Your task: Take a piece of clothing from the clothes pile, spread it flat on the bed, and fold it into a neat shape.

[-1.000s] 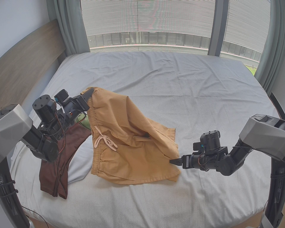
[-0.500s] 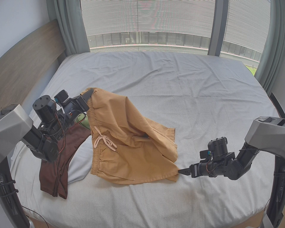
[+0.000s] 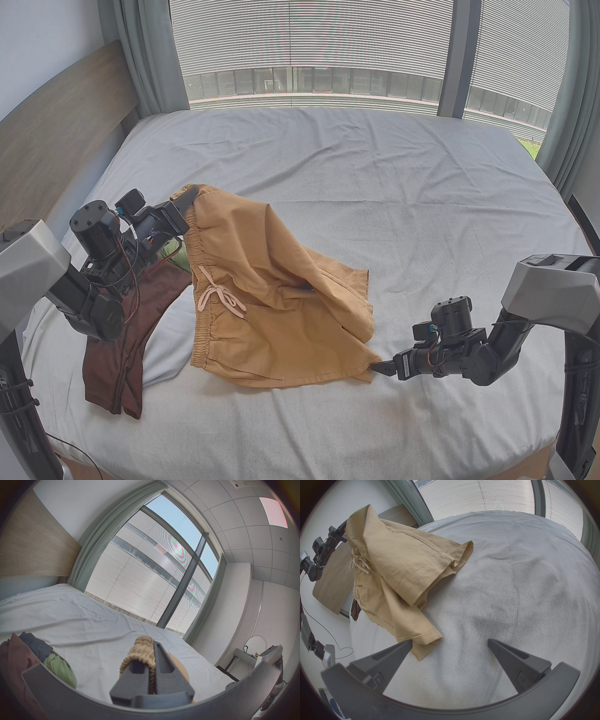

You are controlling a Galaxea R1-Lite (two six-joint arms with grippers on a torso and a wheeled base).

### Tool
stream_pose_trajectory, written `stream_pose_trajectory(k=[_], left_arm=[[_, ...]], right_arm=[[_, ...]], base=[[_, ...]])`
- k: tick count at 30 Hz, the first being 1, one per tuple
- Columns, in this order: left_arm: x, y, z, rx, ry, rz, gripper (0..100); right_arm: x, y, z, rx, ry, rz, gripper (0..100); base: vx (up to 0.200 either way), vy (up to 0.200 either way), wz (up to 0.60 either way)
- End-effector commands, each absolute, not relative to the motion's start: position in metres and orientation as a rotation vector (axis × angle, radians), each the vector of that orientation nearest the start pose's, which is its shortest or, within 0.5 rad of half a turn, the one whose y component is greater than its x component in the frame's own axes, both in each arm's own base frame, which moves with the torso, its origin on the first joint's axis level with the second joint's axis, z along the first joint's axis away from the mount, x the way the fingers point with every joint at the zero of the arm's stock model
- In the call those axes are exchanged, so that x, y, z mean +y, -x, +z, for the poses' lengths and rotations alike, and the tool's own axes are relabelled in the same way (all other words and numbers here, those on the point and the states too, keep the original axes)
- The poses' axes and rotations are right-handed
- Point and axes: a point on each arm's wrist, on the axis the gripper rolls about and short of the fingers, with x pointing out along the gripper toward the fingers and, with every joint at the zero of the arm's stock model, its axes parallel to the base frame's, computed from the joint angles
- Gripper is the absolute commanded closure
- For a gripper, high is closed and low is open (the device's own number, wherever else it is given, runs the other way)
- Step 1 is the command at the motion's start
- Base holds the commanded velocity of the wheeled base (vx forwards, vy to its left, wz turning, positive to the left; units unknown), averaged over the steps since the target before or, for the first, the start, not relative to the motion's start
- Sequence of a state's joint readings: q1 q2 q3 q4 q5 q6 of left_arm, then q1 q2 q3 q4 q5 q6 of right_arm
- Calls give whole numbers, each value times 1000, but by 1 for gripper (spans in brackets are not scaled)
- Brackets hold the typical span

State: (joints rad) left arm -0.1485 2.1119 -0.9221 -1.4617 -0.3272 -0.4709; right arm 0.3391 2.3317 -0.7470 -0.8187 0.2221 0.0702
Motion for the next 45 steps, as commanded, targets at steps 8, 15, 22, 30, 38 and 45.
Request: stream_pose_trajectory(k=[8, 15, 22, 30, 38, 45], left_arm=[[-64, -381, 151, -166, 434, -529, 100], [-64, -381, 154, -172, 433, -531, 100], [-65, -380, 154, -173, 433, -533, 100], [-67, -380, 155, -177, 433, -541, 100], [-67, -380, 154, -176, 433, -538, 100], [-66, -380, 155, -179, 434, -537, 100]], right_arm=[[143, -333, -42, 772, 4, 560, 0], [140, -318, -46, 814, 34, 573, 0], [140, -317, -50, 818, 49, 579, 0], [151, -333, -54, 754, 44, 595, 0], [156, -337, -56, 712, 43, 606, 100], [150, -337, -43, 666, 32, 596, 100]], base=[[0, 0, 0], [0, 0, 0], [0, 0, 0], [0, 0, 0], [0, 0, 0], [0, 0, 0]])
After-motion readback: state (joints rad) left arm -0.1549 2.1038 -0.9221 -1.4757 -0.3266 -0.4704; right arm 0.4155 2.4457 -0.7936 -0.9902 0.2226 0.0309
